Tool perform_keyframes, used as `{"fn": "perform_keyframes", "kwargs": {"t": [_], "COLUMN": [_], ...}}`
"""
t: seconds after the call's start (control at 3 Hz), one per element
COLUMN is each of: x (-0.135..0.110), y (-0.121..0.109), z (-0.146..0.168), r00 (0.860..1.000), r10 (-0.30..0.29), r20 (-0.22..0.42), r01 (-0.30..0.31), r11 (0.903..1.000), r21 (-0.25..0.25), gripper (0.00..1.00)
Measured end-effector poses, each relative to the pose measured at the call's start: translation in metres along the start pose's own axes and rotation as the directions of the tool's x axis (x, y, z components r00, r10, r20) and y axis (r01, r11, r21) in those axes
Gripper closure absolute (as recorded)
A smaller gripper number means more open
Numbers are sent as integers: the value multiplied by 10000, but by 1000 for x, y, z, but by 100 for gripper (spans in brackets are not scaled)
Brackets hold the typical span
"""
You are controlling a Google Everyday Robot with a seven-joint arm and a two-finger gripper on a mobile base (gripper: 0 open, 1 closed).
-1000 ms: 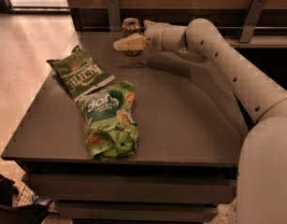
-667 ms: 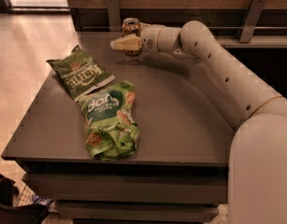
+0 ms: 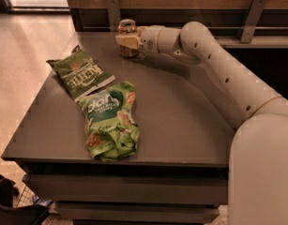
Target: Pick orange can
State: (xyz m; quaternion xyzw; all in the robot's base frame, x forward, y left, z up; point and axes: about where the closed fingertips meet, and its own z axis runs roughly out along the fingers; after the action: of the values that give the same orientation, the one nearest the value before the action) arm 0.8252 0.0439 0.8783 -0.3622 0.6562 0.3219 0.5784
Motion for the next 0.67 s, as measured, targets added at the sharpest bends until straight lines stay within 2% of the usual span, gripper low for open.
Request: {"fn": "perform_keyframes", "kwargs": {"t": [0.33,0.67], "x": [0,1], "y": [3,4], "z": [3,5], "r00": [10000,10000], "r10": [9,12], "r20": [-2,-3], "r01": [-9,-12], "r11": [10000,10000], "r21": [-57,-83], "gripper": [93,100]}}
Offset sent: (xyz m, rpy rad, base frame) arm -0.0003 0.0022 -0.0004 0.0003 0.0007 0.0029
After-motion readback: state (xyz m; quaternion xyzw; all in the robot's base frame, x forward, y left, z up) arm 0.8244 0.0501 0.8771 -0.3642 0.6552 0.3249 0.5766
